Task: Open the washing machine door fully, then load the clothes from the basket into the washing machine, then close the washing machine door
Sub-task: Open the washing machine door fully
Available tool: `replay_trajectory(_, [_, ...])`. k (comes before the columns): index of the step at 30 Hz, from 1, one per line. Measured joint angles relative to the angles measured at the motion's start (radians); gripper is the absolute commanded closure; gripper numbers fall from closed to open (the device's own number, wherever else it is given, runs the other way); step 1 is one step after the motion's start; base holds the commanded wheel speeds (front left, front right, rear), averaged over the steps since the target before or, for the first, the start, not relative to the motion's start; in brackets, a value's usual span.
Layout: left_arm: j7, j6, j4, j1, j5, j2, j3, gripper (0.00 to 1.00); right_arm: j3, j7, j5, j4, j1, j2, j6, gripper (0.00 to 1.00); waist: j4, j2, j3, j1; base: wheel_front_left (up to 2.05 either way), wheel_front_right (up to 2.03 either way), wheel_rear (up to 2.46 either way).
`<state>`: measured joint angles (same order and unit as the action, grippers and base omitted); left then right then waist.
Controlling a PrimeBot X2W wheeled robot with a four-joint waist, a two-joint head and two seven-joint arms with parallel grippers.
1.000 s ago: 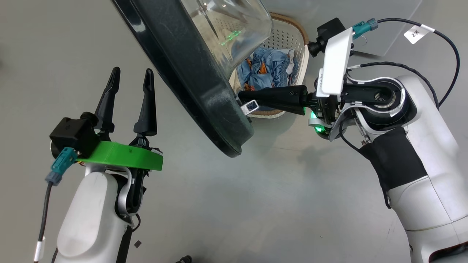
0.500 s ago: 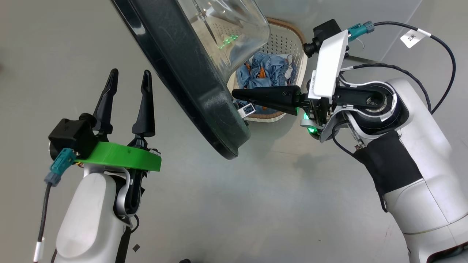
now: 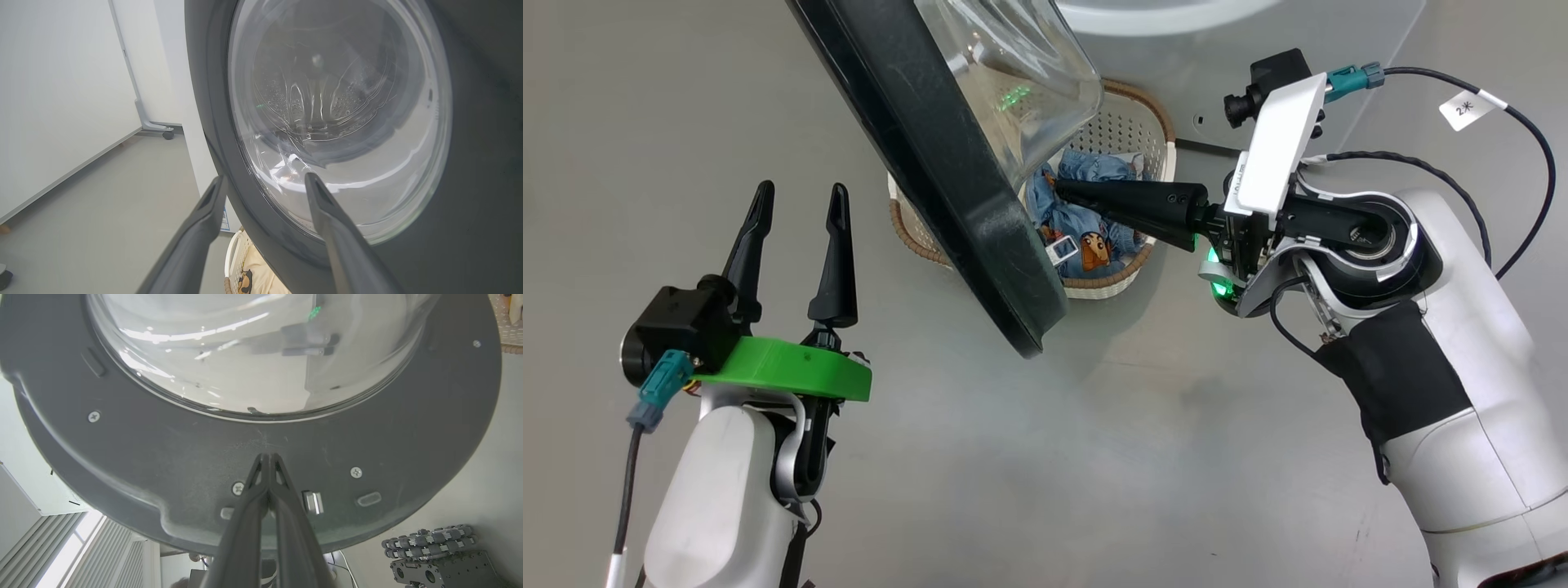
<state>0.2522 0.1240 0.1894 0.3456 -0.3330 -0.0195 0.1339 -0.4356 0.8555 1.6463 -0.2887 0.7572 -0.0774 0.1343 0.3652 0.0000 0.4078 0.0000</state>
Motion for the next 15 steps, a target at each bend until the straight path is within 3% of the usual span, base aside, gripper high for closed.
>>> replay_trajectory(15, [0.000,0.000,0.024,-0.059,0.047,-0.001,-0.023,0.00,0.021,-0.057,0.036,-0.015,-0.079,0.007,-0.031,1.00,-0.070,0.0000,-0.103,0.0000,0.00,0.00,0.00])
